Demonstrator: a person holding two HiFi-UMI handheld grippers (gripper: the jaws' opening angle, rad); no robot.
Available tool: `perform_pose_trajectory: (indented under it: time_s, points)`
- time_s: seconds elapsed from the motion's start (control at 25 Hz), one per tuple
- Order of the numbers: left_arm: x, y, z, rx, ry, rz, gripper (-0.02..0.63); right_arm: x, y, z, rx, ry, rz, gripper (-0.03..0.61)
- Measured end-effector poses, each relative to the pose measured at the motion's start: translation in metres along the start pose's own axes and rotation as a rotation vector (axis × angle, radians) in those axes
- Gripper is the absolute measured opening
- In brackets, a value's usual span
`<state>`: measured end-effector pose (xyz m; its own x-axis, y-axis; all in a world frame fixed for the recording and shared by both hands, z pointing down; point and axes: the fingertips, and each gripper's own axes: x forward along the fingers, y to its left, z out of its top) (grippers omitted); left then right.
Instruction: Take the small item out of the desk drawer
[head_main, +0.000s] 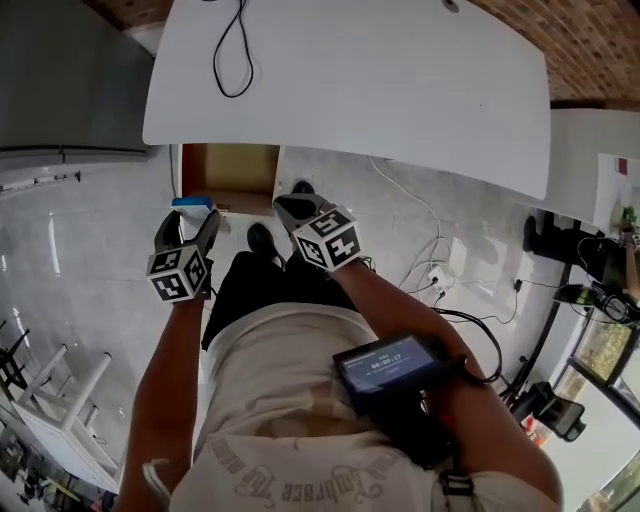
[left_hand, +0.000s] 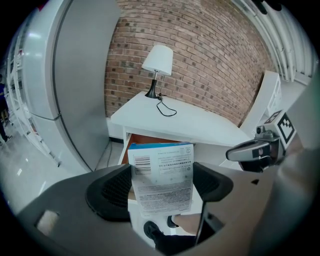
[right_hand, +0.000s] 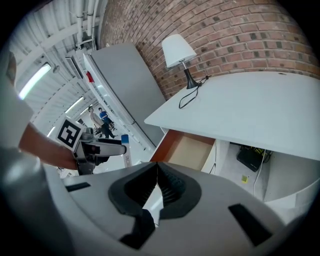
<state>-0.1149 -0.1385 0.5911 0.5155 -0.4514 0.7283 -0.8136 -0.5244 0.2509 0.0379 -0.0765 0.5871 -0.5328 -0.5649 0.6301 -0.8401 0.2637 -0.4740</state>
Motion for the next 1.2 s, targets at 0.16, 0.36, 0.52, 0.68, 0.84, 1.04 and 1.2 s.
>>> perform_pose_trajectory:
  time_s: [0.16,0.36,0.52,0.68,0.84,1.04,1.2]
  points:
    - [-0.018,0.003,0.006,0.003,-0.024,-0.003,0.383,-0.003,0.009,0.008,-0.01,-0.01,-0.008,0.006]
    - [-0.03,-0.001,0.015,-0.003,-0.057,-0.012,0.385,-0.014,0.01,0.016,-0.032,-0.021,-0.022,0.006]
    - [-0.042,-0.008,0.03,-0.014,-0.107,-0.034,0.385,-0.022,0.013,0.026,-0.042,-0.046,-0.032,0.006]
    - [-0.05,-0.019,0.049,0.006,-0.151,-0.065,0.384,-0.028,0.018,0.039,-0.065,-0.068,-0.028,0.006]
    - [-0.062,-0.027,0.06,0.032,-0.182,-0.093,0.384,-0.039,0.029,0.053,-0.095,-0.106,-0.028,0.006]
    - [-0.083,-0.031,0.067,0.035,-0.228,-0.11,0.385,-0.052,0.042,0.068,-0.137,-0.15,-0.029,0.006]
    - [-0.098,-0.039,0.066,0.037,-0.255,-0.125,0.383,-0.066,0.051,0.073,-0.155,-0.19,-0.034,0.006]
